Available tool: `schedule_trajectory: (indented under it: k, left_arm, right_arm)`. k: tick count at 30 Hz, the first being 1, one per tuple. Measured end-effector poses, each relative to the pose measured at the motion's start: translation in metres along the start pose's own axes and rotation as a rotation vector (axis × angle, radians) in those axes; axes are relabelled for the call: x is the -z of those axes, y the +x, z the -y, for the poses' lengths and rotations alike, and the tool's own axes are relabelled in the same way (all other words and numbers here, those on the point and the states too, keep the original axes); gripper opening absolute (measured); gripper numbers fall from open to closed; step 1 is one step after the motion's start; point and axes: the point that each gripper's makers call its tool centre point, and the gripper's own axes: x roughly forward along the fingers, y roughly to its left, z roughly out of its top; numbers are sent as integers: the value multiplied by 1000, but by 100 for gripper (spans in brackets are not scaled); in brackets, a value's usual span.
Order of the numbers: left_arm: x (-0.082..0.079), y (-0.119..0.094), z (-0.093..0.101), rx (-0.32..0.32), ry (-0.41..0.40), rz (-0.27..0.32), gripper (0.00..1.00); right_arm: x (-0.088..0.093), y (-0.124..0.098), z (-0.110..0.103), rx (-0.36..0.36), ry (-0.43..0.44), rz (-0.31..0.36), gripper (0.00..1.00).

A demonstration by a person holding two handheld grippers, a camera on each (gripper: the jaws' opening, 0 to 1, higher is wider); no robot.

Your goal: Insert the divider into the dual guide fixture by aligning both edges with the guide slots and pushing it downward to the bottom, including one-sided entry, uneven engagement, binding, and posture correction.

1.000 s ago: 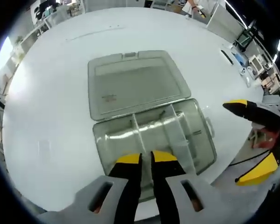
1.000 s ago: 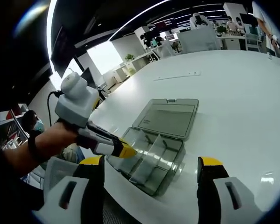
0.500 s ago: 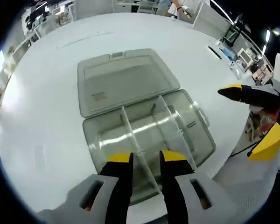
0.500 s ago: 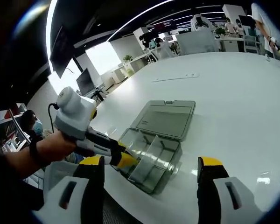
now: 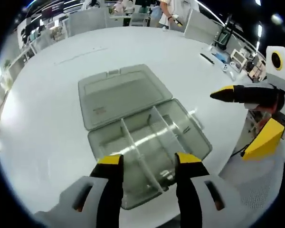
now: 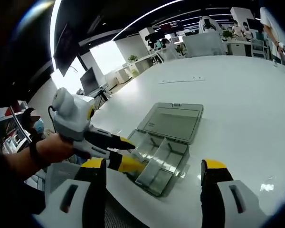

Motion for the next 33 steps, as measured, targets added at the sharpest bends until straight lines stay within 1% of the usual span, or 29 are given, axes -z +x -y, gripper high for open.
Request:
schedule_trajectory:
  k: [3, 8, 10, 14, 20, 26, 28, 31, 33]
  left_arm:
    - [-2, -4, 3, 17, -18, 24, 43]
    - [-10, -12, 9, 40, -13, 82, 49]
    - [-13, -16, 10, 38, -9, 103, 51]
    - [-18, -22, 15, 59, 2, 131, 53]
    - [-27, -31, 27, 93, 10, 180, 57]
    - [-36, -39, 42, 133, 41, 236, 62]
    - [-37, -41, 47, 152, 45, 249, 64]
    - [-37, -42, 49, 152, 54, 260, 66]
    - [-36, -42, 48, 145, 56, 255, 66]
  right_arm:
    - [-1, -1, 0, 3, -3, 2, 80]
    - [0, -5, -1, 13, -10, 4, 80]
    - [0, -7, 0, 20, -10, 8, 80]
    - [0, -14, 4, 41, -4, 22, 79]
    - [1, -24, 10, 71, 9, 39, 79]
    - [4, -32, 15, 95, 17, 48, 79]
    - [4, -35, 17, 103, 23, 54, 78]
    - [4, -39, 20, 112, 28, 62, 78]
    - [3, -41, 22, 117, 43, 70, 78]
